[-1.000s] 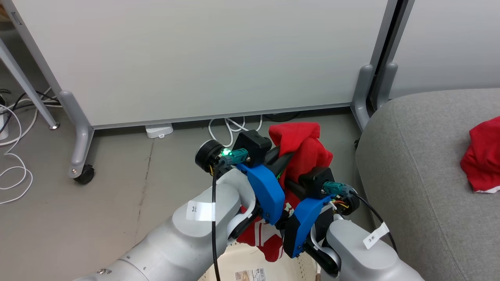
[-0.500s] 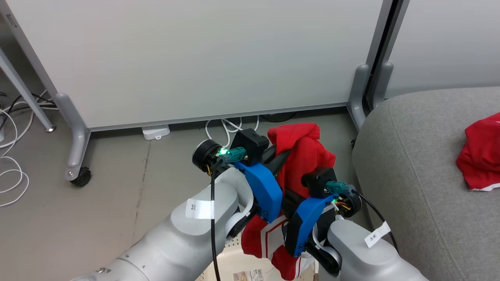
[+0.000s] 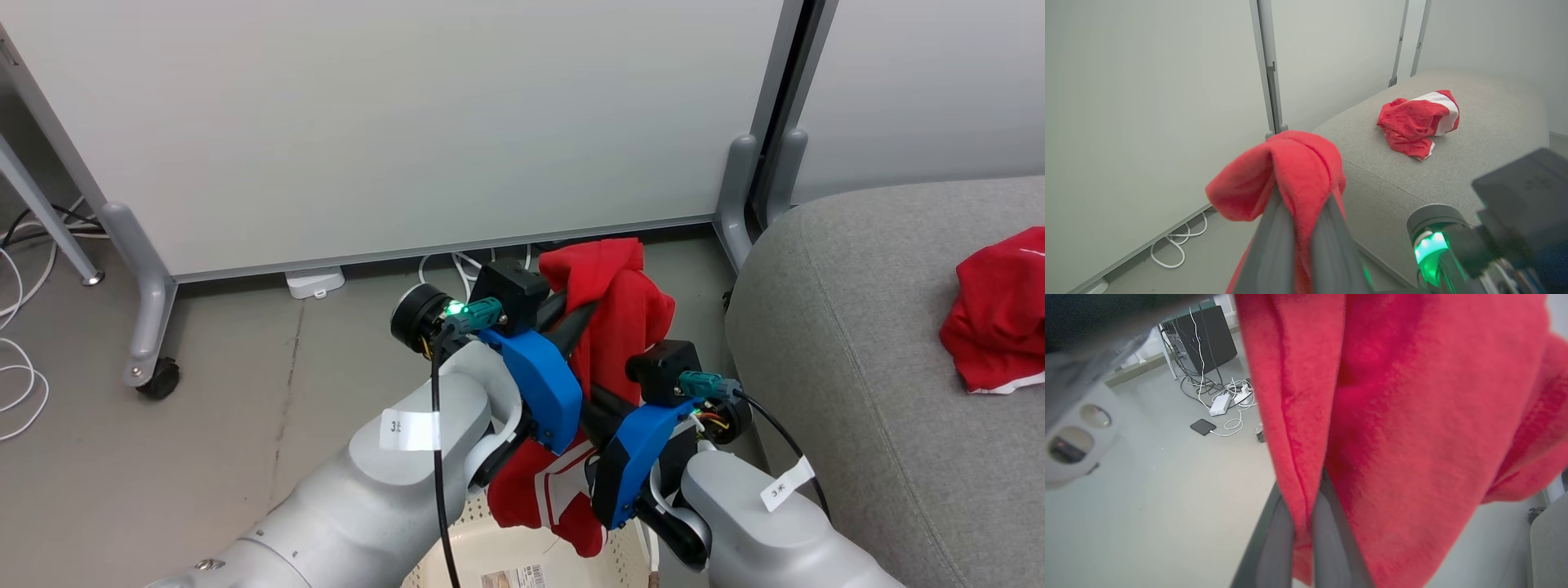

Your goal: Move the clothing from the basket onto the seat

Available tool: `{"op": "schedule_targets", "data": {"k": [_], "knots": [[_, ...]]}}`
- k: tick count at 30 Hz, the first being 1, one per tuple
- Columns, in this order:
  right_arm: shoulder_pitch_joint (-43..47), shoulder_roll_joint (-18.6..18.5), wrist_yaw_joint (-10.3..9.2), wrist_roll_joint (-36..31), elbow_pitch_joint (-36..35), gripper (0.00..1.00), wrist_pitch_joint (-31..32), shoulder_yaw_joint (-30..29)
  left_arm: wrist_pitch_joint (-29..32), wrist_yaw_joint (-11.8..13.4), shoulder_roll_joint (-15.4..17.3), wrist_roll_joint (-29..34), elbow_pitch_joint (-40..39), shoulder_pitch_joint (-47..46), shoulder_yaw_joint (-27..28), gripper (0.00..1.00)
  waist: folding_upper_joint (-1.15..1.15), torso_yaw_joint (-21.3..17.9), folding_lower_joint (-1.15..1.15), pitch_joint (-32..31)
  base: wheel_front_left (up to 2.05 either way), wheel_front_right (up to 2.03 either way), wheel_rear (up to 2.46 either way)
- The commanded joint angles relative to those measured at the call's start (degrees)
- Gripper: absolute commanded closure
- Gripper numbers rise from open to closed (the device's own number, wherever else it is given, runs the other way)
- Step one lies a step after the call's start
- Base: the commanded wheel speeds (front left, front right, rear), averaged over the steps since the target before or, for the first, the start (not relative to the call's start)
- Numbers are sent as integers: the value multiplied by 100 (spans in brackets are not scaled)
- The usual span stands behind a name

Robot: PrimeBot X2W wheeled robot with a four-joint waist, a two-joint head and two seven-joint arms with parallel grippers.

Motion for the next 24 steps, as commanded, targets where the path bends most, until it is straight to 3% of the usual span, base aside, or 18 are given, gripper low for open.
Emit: {"op": "schedule_targets", "data": {"k": [1, 12, 24], "knots": [[-3, 6, 1, -21, -33, 100, -29, -17, -28, 21, 1, 26, 3, 6, 36, 0, 0, -5, 0, -2, 0, 0, 0], [57, 7, 1, -144, -83, 100, -30, -125, -28, 77, 26, 431, -63, 216, 468, 0, 0, -42, 0, 0, 0, 0, 0], [112, 7, 1, -426, -296, 100, -30, -439, -27, 314, 569, 1462, -1101, 1420, 1867, 0, 0, -60, 0, 27, 0, 0, 0]]}}
